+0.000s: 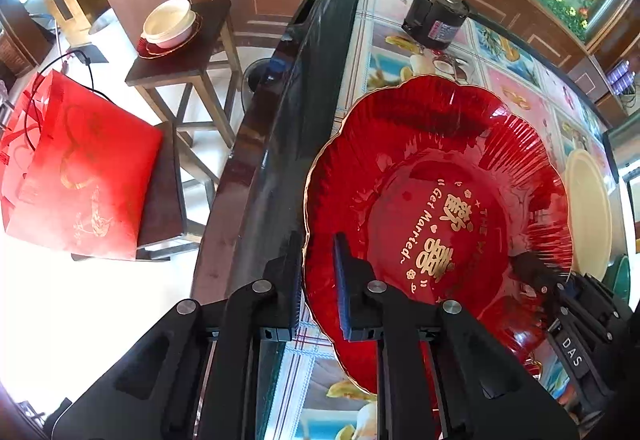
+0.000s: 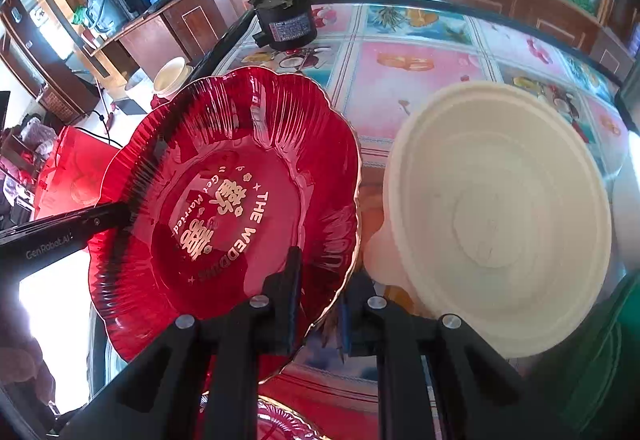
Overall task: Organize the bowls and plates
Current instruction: 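Lift the large red plate with both grippers and carry it along the table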
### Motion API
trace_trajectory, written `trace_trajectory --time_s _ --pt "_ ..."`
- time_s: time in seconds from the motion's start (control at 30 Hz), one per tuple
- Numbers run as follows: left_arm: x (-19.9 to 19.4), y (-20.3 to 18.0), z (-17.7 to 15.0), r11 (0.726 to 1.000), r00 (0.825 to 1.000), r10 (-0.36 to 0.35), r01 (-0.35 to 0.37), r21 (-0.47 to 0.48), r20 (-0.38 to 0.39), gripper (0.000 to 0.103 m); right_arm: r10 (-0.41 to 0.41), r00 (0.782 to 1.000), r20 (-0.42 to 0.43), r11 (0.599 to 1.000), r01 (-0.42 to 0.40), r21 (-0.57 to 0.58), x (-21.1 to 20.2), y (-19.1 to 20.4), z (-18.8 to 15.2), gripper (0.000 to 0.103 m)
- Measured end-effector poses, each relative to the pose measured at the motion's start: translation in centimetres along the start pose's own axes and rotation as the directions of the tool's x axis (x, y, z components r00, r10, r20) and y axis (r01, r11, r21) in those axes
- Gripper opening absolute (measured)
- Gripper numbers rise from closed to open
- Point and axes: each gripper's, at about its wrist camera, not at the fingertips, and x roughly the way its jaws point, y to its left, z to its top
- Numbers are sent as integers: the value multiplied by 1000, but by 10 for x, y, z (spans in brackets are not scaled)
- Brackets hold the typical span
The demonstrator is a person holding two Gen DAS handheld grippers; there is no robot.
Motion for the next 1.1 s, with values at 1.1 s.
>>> trace_trajectory --time_s 1.1 --pt "-121 7 -130 999 986 -48 50 -11 158 12 32 993 116 996 -21 -92 -102 20 -86 14"
